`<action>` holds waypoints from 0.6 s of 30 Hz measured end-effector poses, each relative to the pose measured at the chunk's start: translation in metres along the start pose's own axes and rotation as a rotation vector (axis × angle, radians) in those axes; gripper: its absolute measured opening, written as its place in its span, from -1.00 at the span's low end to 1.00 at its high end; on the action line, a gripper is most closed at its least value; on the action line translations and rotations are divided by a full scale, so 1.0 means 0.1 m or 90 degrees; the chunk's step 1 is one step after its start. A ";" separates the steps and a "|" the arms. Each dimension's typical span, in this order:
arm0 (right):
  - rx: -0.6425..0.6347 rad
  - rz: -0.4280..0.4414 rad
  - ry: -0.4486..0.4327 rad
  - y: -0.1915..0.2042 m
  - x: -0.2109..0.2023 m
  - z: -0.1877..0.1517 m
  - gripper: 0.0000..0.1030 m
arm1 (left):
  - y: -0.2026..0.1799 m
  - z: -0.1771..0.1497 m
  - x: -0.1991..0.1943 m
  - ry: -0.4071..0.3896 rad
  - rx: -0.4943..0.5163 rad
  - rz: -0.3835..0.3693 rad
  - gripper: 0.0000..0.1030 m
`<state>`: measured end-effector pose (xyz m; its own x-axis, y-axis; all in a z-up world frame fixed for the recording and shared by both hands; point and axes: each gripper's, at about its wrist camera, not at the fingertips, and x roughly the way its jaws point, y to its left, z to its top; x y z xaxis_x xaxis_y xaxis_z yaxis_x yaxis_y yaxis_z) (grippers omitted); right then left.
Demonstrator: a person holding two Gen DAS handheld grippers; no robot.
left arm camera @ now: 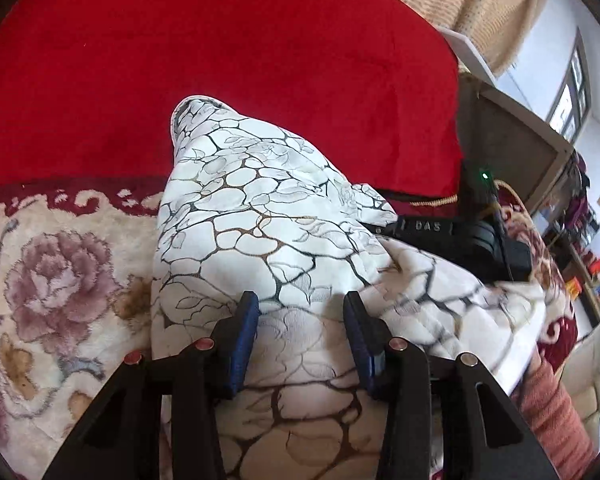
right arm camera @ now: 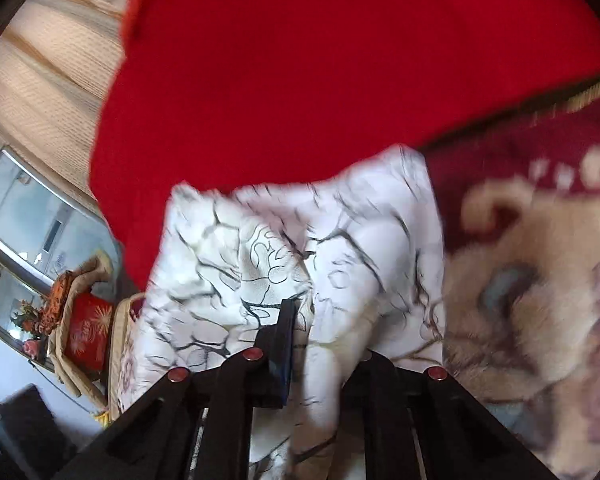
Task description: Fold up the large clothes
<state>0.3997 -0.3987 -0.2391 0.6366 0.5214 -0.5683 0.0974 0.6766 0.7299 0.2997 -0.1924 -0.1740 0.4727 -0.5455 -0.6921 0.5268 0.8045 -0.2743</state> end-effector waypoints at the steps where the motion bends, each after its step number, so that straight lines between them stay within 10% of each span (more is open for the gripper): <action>1: 0.007 0.006 0.003 -0.02 0.00 0.00 -0.75 | 0.02 -0.01 -0.07 0.002 0.001 -0.011 -0.11; 5: 0.011 -0.009 -0.002 -0.05 -0.11 0.01 -0.62 | 0.26 -0.09 -0.41 -0.012 -0.027 -0.032 0.36; 14: -0.041 -0.054 -0.087 0.44 -0.92 -0.23 -0.45 | 0.37 -0.27 -0.10 0.006 -0.034 0.056 0.40; 18: -0.158 0.017 -0.136 0.97 -1.39 -0.53 -0.45 | 0.35 -0.25 -0.07 0.005 -0.038 0.055 0.40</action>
<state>0.2804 -0.3780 -0.1095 0.7853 0.4377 -0.4378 -0.0948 0.7838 0.6137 0.2970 -0.1545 -0.1949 0.5080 -0.4723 -0.7203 0.4416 0.8608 -0.2529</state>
